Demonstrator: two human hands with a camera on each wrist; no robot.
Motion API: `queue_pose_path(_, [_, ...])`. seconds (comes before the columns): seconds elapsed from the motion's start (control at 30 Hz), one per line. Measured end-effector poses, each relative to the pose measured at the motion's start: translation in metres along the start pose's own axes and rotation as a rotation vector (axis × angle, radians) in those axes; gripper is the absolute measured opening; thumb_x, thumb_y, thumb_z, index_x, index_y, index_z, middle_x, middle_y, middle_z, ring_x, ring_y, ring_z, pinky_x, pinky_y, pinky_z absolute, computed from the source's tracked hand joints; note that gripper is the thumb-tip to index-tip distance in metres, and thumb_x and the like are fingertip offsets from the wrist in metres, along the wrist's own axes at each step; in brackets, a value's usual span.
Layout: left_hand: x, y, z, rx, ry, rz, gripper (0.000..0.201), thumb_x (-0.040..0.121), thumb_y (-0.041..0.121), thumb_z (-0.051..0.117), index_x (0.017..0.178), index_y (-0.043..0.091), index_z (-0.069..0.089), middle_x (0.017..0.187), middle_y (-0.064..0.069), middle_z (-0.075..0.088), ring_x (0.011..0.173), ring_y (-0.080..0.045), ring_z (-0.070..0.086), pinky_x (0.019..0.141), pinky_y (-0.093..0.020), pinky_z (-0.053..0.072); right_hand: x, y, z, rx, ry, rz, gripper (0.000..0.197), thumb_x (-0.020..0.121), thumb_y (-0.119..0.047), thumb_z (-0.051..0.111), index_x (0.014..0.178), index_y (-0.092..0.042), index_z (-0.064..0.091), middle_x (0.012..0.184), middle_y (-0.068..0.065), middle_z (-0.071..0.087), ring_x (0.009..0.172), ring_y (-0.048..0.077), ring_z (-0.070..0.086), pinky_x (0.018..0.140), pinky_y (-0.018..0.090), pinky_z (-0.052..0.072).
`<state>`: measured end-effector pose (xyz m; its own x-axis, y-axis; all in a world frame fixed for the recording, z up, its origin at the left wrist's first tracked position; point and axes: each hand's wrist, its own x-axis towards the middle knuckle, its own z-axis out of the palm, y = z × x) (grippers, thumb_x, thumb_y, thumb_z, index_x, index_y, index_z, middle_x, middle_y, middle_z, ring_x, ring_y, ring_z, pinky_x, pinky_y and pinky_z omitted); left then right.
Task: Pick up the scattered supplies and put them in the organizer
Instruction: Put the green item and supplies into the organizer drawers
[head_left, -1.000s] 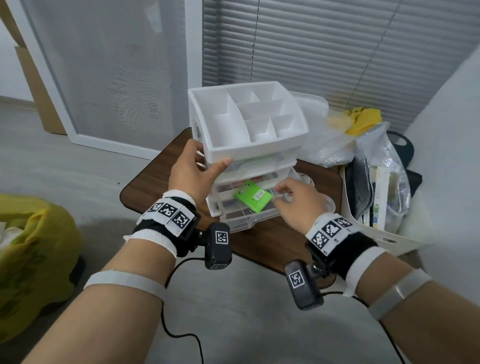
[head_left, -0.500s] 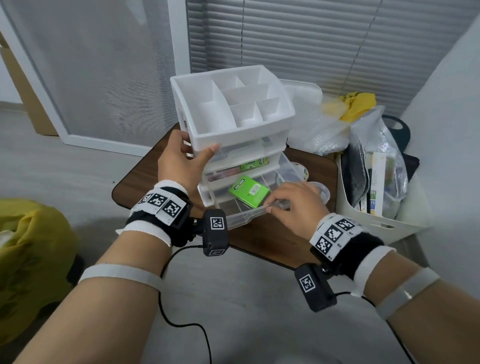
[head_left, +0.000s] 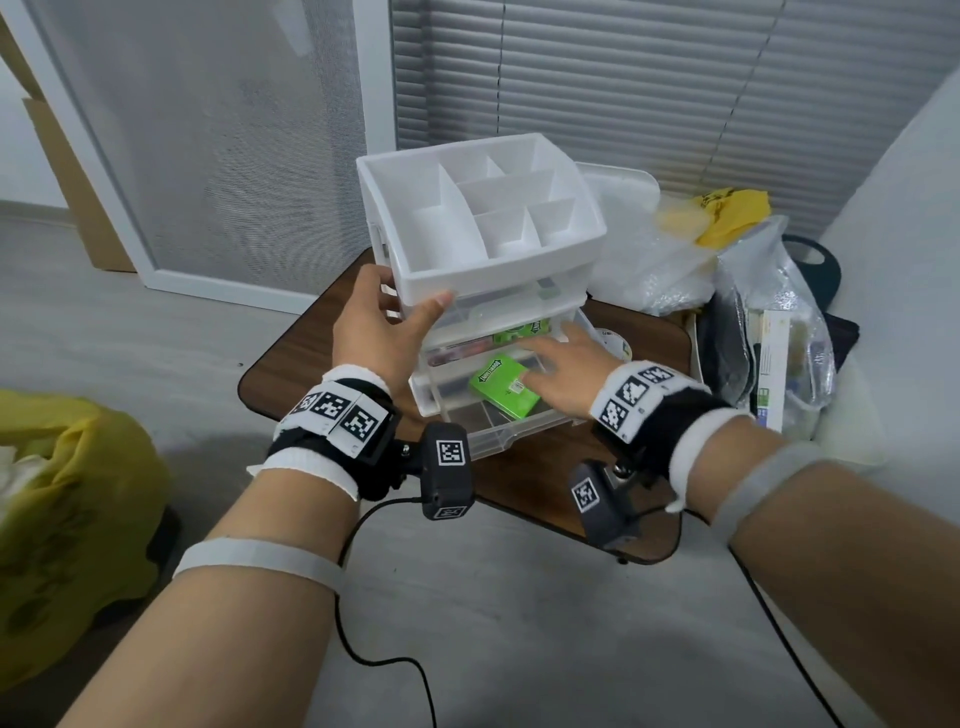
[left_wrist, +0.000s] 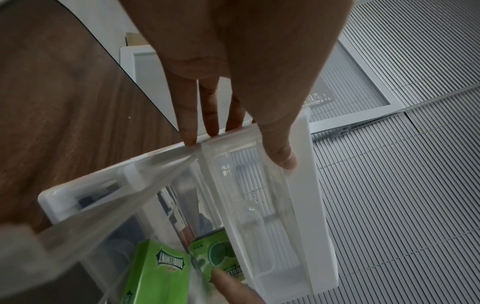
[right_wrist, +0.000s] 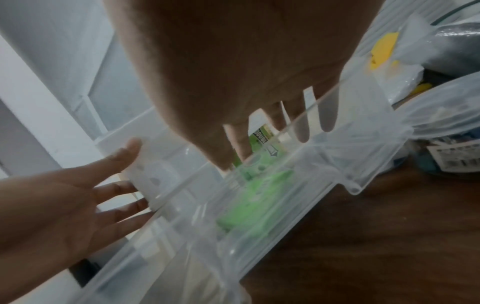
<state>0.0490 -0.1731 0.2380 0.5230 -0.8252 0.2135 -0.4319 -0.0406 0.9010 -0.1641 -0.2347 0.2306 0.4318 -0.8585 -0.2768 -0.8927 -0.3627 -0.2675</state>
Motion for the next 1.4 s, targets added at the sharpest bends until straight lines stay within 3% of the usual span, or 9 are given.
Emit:
queue_pose_path(0.1, [0.000, -0.001, 0.000, -0.004, -0.002, -0.002, 0.045, 0.078, 0.052, 0.077, 0.104, 0.024, 0.054, 0.092, 0.012, 0.066, 0.080, 0.005, 0.059, 0.057, 0.001, 0.038, 0.018, 0.000, 0.000, -0.084, -0.052, 0.013, 0.064, 0.088, -0.037, 0.052, 0.146, -0.048, 0.027, 0.162, 0.016, -0.002, 0.139, 0.036, 0.038, 0.111, 0.040, 0.039])
queue_pose_path(0.27, [-0.002, -0.001, 0.001, -0.016, 0.002, -0.001, 0.046, 0.078, 0.052, 0.078, 0.105, 0.023, 0.055, 0.091, 0.013, 0.065, 0.079, 0.007, 0.058, 0.054, 0.004, 0.037, 0.037, -0.005, -0.001, -0.062, -0.071, -0.018, 0.067, 0.084, -0.020, 0.053, 0.143, -0.047, 0.035, 0.151, 0.023, 0.023, 0.100, 0.035, 0.061, 0.087, 0.039, 0.056])
queue_pose_path(0.43, [-0.002, -0.001, -0.001, -0.004, 0.002, 0.004, 0.044, 0.078, 0.050, 0.078, 0.103, 0.023, 0.054, 0.088, 0.015, 0.063, 0.076, 0.007, 0.057, 0.055, 0.003, 0.037, 0.031, -0.004, 0.003, 0.010, -0.064, -0.042, 0.063, 0.087, -0.018, 0.056, 0.140, -0.048, 0.041, 0.150, 0.018, 0.020, 0.131, 0.036, 0.042, 0.109, 0.038, 0.042])
queue_pose_path(0.57, [-0.002, 0.000, -0.002, -0.001, -0.010, 0.001, 0.043, 0.078, 0.050, 0.078, 0.102, 0.025, 0.053, 0.088, 0.015, 0.062, 0.076, 0.008, 0.057, 0.056, 0.002, 0.037, 0.022, -0.007, 0.002, -0.046, -0.090, -0.142, 0.060, 0.087, -0.019, 0.057, 0.142, -0.039, 0.043, 0.143, 0.014, 0.039, 0.132, 0.033, 0.042, 0.111, 0.037, 0.036])
queue_pose_path(0.73, [-0.003, 0.002, -0.002, -0.002, -0.015, -0.010, 0.043, 0.078, 0.051, 0.078, 0.103, 0.024, 0.054, 0.091, 0.013, 0.065, 0.078, 0.006, 0.059, 0.059, -0.004, 0.039, 0.008, -0.008, -0.001, -0.046, -0.038, -0.129, 0.061, 0.078, -0.041, 0.070, 0.135, -0.030, 0.051, 0.136, 0.009, 0.046, 0.125, 0.028, 0.048, 0.105, 0.036, 0.040])
queue_pose_path(0.83, [-0.004, 0.003, -0.003, -0.001, -0.015, -0.015, 0.044, 0.079, 0.050, 0.077, 0.105, 0.023, 0.055, 0.091, 0.014, 0.065, 0.078, 0.007, 0.058, 0.058, -0.005, 0.039, 0.008, -0.009, -0.003, -0.129, -0.070, 0.065, 0.101, 0.060, -0.072, 0.071, 0.141, -0.020, 0.038, 0.133, 0.011, 0.048, 0.116, 0.029, 0.053, 0.096, 0.039, 0.047])
queue_pose_path(0.97, [-0.005, 0.002, -0.003, -0.006, -0.008, -0.011, 0.045, 0.079, 0.050, 0.077, 0.106, 0.022, 0.056, 0.093, 0.010, 0.066, 0.079, 0.006, 0.059, 0.061, -0.008, 0.041, 0.019, -0.020, -0.001, -0.130, -0.074, 0.158, 0.127, 0.046, -0.083, 0.066, 0.148, -0.022, 0.023, 0.148, 0.015, 0.035, 0.130, 0.037, 0.044, 0.103, 0.047, 0.044])
queue_pose_path(1.2, [-0.005, 0.003, -0.002, -0.015, -0.007, -0.011, 0.044, 0.080, 0.048, 0.078, 0.107, 0.022, 0.056, 0.092, 0.013, 0.064, 0.078, 0.005, 0.057, 0.053, 0.002, 0.038, 0.031, -0.027, -0.007, 0.087, -0.147, 0.050, 0.101, 0.062, -0.071, 0.066, 0.148, -0.032, 0.029, 0.153, 0.003, 0.036, 0.138, 0.028, 0.038, 0.112, 0.038, 0.035])
queue_pose_path(1.4, [-0.004, 0.003, -0.002, -0.021, 0.002, -0.006, 0.045, 0.078, 0.050, 0.078, 0.107, 0.022, 0.056, 0.090, 0.013, 0.064, 0.077, 0.005, 0.058, 0.053, 0.002, 0.038, 0.024, -0.026, -0.024, 0.242, -0.214, 0.029, 0.057, 0.087, -0.058, 0.057, 0.133, -0.024, 0.057, 0.137, -0.003, 0.053, 0.116, 0.015, 0.049, 0.090, 0.020, 0.028])
